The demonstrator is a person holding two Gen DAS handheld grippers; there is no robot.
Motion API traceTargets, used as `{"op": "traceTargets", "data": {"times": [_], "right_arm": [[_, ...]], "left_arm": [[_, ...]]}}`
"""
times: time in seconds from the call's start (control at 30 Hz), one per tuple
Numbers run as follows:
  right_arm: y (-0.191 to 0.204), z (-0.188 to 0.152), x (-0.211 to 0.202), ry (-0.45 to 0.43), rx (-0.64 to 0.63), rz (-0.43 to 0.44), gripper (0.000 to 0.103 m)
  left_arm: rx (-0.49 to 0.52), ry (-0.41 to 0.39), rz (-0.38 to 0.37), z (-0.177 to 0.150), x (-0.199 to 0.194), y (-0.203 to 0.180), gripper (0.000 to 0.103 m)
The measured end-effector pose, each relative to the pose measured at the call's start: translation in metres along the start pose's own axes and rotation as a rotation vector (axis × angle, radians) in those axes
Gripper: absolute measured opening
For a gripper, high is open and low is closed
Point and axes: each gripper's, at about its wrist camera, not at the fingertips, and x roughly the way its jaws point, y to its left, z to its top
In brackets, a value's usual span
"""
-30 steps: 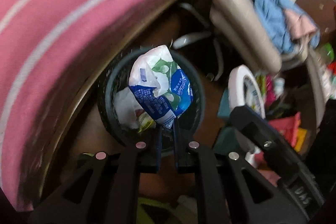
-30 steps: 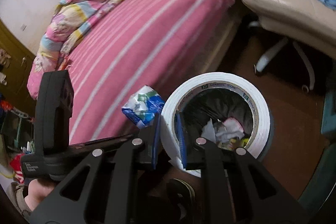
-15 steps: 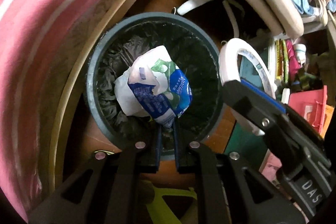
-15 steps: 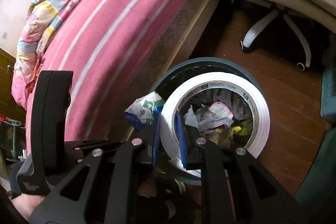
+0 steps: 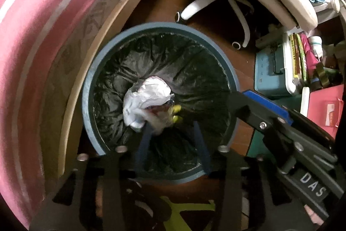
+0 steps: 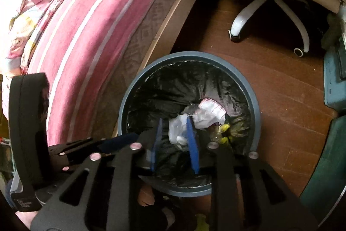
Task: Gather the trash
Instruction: 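Open both grippers to drop the wrapper and tape roll into the bin, then move both open grippers back to the remaining snack bag on the bed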
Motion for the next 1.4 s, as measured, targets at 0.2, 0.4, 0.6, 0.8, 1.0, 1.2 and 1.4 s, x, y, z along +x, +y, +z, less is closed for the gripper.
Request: {"op": "traceTargets", "data": {"times": [0.2,0.4,0.6,0.8,1.0,1.2,1.4], "right_arm": [[0.006,0.0,-0.014,-0.055,-0.013,0.003,0.055],[0.024,-0.005,-0.042,-0.155,-0.079,-0.028,0.072],[0.046,-0.016,-0.076,-0.301,-0.134,-0.08,0.084],[0.077,-0.012,-0.1,-0.363,-0.201,-0.094,0.085],[0.134,-0.016,-0.125,-0.383,-0.333,0.004,0.087],[0.199,-0.026,-0.138,-0.369,-0.446,0.078,0.087],[0.284,-0.045,-0.145,-0.358,-0.583,0.174,0.087]], "left_arm": [[-0.004,-0.069,0.01,0.0,-0.018,0.0,0.065],[-0.001,-0.182,0.049,-0.006,-0.05,0.002,0.08],[-0.071,-0.25,0.073,-0.012,-0.085,0.017,0.088],[-0.156,-0.371,0.075,-0.029,-0.141,0.034,0.091],[-0.266,-0.521,0.047,-0.06,-0.198,0.065,0.093],[-0.44,-0.632,-0.037,-0.1,-0.25,0.117,0.093],[-0.502,-0.794,0.001,-0.148,-0.311,0.173,0.093]]}}
